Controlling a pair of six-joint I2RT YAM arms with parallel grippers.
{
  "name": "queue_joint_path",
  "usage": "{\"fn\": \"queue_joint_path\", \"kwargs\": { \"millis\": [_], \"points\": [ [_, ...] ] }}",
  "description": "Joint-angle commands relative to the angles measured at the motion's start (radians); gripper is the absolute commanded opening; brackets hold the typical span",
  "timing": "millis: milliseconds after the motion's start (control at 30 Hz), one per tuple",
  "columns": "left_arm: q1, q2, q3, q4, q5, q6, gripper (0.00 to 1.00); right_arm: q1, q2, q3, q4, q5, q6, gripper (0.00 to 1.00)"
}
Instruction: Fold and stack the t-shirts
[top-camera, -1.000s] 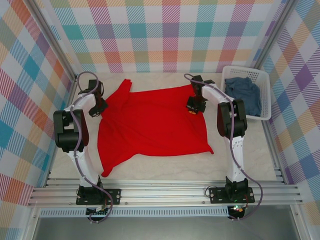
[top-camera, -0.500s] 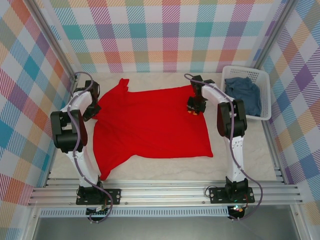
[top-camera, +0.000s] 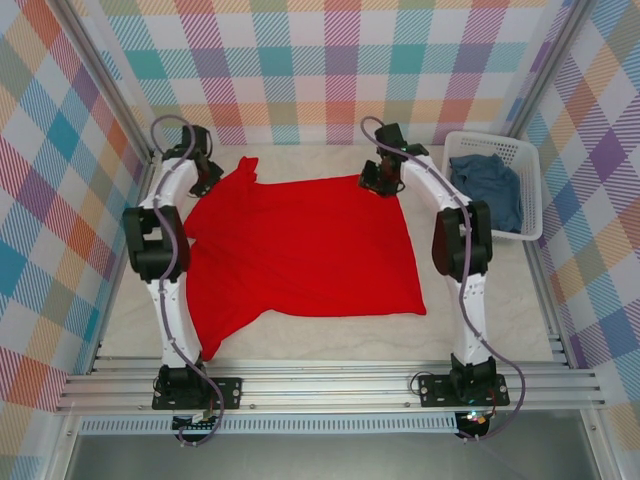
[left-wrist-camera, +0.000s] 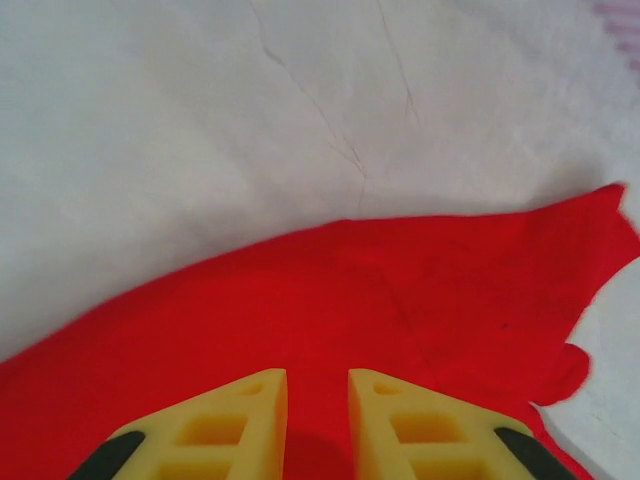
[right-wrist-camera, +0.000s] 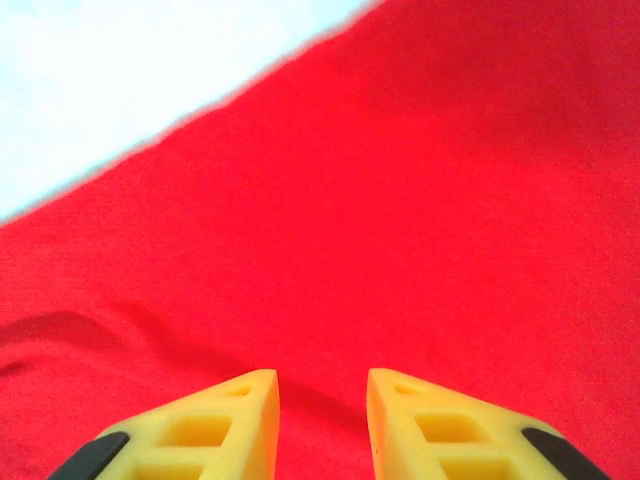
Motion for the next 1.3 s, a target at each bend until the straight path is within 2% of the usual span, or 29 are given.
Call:
{"fn": "queue_joint_path", "kwargs": {
  "millis": [0,133,200,267,433,533,633,767,867,1033,1167,1267],
  "points": [
    [0.009,0.054,0.003,-0.098,0.033,0.002,0.19,0.007,0.150,0.133,-0.058,-0.072,0.003,0.29],
    [0.009,0.043,-0.020,-0.087,0.066,-0.001,0.20,0.004,0.282,0.297,-0.189,-0.040,0.036,0.28],
    [0.000,0.014,-0.044,-0.067,0.064,0.007,0.23,-0.001,0.334,0.380,-0.307,0.025,0.063,0.25],
    [-0.004,-0.003,-0.052,-0.074,0.062,0.012,0.25,-0.015,0.335,0.385,-0.408,0.112,0.112,0.24],
    [-0.005,-0.011,-0.068,-0.067,0.082,0.019,0.26,-0.073,0.148,0.070,-0.401,0.226,0.204,0.19],
    [-0.005,0.020,-0.035,-0.057,0.109,0.017,0.26,-0.086,0.043,-0.084,-0.375,0.250,0.217,0.19],
    [-0.013,0.067,0.039,-0.078,0.113,0.016,0.26,-0.081,-0.007,-0.159,-0.366,0.268,0.227,0.18],
    [-0.023,0.137,0.113,-0.097,0.131,0.004,0.26,-0.052,-0.031,-0.177,-0.405,0.321,0.249,0.17],
    [-0.028,0.164,0.136,-0.145,0.096,0.002,0.25,-0.034,-0.051,-0.193,-0.421,0.347,0.267,0.17],
    [-0.003,0.133,0.031,-0.236,0.015,-0.027,0.17,-0.005,-0.097,-0.240,-0.399,0.358,0.284,0.17],
    [0.069,-0.041,-0.296,-0.102,-0.038,-0.114,0.13,0.049,-0.159,-0.290,-0.220,0.333,0.191,0.21],
    [0.112,-0.125,-0.410,-0.065,-0.054,-0.138,0.13,0.078,-0.110,-0.219,-0.181,0.277,0.122,0.23]
  ]
}}
